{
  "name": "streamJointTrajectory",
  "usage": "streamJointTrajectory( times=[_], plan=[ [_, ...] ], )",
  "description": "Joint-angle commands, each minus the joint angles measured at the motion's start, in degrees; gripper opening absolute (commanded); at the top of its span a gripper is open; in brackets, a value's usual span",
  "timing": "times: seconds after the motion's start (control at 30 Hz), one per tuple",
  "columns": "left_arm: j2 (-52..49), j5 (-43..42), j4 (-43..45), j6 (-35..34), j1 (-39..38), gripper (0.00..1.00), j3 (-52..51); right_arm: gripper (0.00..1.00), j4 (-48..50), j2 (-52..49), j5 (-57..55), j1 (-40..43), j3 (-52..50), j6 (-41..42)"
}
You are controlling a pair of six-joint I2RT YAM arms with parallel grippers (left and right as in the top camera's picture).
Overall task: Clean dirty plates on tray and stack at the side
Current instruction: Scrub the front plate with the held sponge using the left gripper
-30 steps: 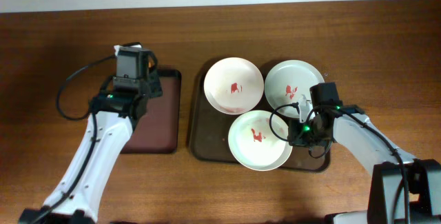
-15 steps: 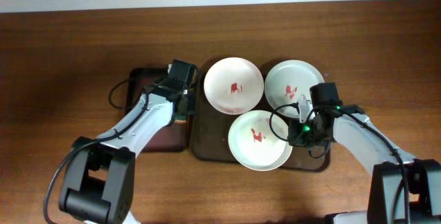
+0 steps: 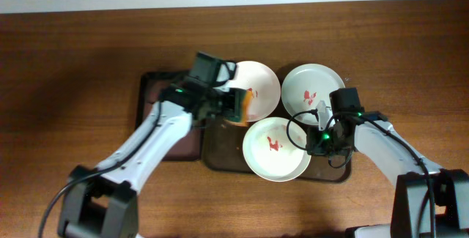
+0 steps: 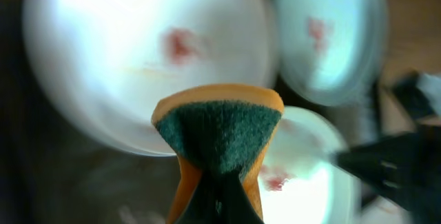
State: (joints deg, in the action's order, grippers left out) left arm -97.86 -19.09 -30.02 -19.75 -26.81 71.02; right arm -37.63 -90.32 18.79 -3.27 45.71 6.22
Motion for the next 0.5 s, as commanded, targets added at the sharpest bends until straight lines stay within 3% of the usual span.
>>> streamJointTrajectory(
  times=[0.0, 0.1, 0.33, 0.4, 0.47],
  plan=[
    [-5.0, -13.3, 5.0, -9.8, -4.6, 0.0, 0.6, 0.04, -0.1, -0.3, 0.1, -0.5, 0.8, 0.3],
    [-9.4, -20.6, 10.0, -16.0, -7.2, 0.0, 0.6, 0.04, -0.1, -0.3, 0.1, -0.5, 0.8, 0.3],
    [-15.7, -21.0, 12.0, -24.4, -11.9, 0.0, 0.6, 0.04, -0.4, -0.3, 0.1, -0.5, 0.8, 0.3],
    [-17.6, -18.1, 12.0, -24.3, -11.9, 0.0, 0.6, 0.04, -0.5, -0.3, 0.1, -0.5, 0.8, 0.3],
    [-17.9, -8.2, 8.0, -22.4, -11.6, 0.0, 0.6, 0.04, -0.6, -0.3, 0.1, -0.5, 0.8, 0.3]
  ],
)
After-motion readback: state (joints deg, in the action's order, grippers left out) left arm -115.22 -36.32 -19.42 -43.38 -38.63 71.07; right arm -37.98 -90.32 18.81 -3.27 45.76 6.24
